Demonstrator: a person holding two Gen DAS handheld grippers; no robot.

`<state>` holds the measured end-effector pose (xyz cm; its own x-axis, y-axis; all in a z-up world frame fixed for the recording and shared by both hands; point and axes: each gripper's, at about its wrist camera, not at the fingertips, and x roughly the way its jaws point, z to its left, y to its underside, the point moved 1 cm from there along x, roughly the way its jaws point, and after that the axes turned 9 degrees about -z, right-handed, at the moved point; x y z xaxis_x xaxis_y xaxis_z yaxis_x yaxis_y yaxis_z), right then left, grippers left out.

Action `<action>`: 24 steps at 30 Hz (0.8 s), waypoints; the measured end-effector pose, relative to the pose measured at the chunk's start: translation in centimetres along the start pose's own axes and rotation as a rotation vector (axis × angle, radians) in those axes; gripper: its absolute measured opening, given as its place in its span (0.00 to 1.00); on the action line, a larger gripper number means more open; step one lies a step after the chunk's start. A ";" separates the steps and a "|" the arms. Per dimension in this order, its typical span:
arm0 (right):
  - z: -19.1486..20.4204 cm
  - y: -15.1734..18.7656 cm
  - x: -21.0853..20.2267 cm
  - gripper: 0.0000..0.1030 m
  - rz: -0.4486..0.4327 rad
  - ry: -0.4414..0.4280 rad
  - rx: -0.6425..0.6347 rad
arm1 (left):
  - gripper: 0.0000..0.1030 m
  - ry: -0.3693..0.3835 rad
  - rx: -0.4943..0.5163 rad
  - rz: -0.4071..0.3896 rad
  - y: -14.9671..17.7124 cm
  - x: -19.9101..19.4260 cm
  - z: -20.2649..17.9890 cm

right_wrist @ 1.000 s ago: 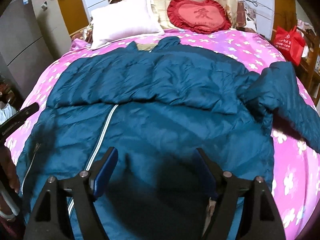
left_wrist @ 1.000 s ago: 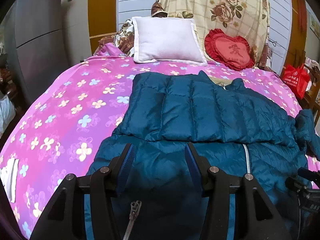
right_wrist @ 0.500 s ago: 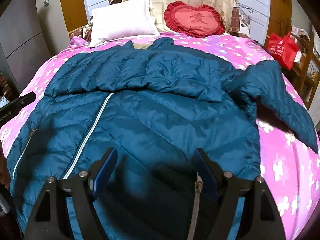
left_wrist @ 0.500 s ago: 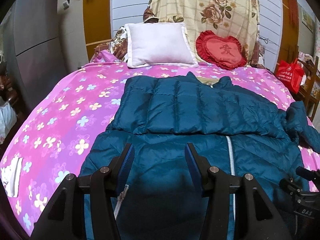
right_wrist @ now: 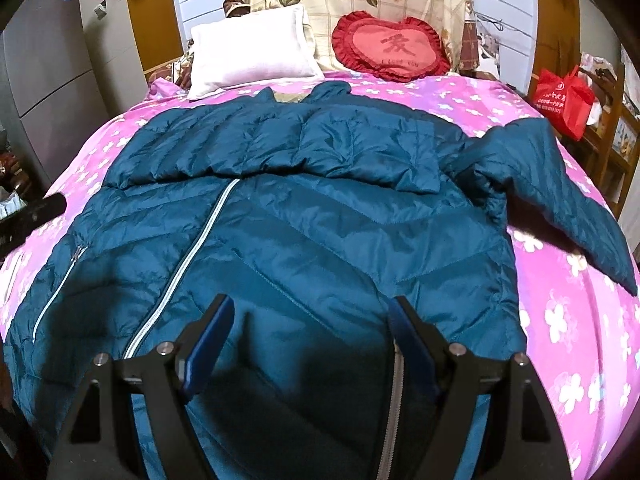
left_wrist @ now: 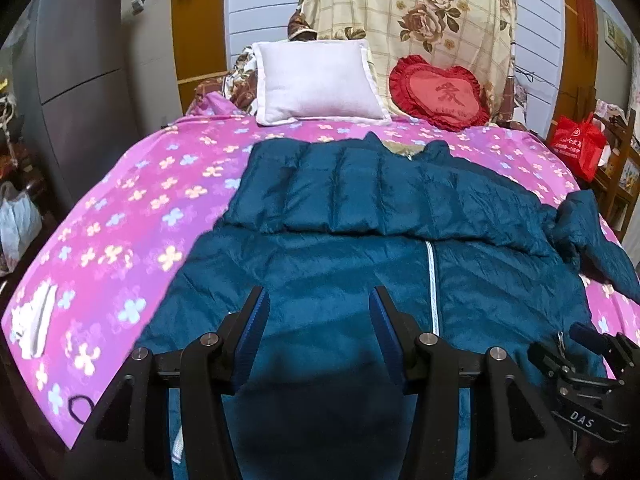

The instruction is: Fold large clothes

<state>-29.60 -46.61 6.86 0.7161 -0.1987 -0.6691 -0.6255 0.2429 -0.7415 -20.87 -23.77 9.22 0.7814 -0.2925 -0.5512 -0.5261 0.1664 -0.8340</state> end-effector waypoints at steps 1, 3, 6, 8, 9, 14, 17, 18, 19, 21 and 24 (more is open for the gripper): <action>0.0 0.1 0.1 0.80 0.000 0.000 0.001 | 0.32 0.008 0.004 -0.001 0.2 0.1 -0.2; 0.0 0.4 0.1 0.80 0.001 0.000 0.004 | 0.32 0.017 0.028 -0.013 0.5 0.3 -0.8; 0.0 0.8 0.0 0.80 0.001 0.000 0.006 | 0.32 0.030 0.061 -0.034 0.9 0.8 -1.4; 0.0 1.0 0.1 0.80 0.001 0.010 -0.001 | 0.32 0.043 0.069 -0.025 1.1 1.3 -1.6; 0.0 1.0 0.2 0.80 0.001 0.015 -0.005 | 0.32 0.047 0.070 -0.021 1.1 1.6 -1.6; 0.0 1.2 1.1 0.80 0.010 0.023 0.003 | 0.32 0.043 0.072 -0.014 1.2 2.8 -1.7; 0.2 1.1 1.6 0.81 0.007 0.024 0.008 | 0.32 0.032 0.063 -0.008 1.3 3.4 -1.5; 0.2 1.0 1.7 0.81 0.006 0.025 0.009 | 0.32 0.033 0.060 -0.005 1.3 3.5 -1.4; 0.3 0.9 1.9 0.81 0.005 0.026 0.010 | 0.32 0.035 0.054 -0.001 1.4 3.7 -1.4; 0.4 0.8 2.3 0.81 0.007 0.027 0.013 | 0.32 0.035 0.049 0.006 1.5 4.0 -1.3; 0.6 0.6 2.7 0.81 0.008 0.026 0.016 | 0.32 0.034 0.050 0.007 1.6 4.3 -1.4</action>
<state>-27.85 -46.39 4.64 0.7026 -0.2218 -0.6762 -0.6260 0.2593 -0.7355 -18.78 -26.05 5.52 0.7654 -0.3232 -0.5565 -0.5132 0.2154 -0.8308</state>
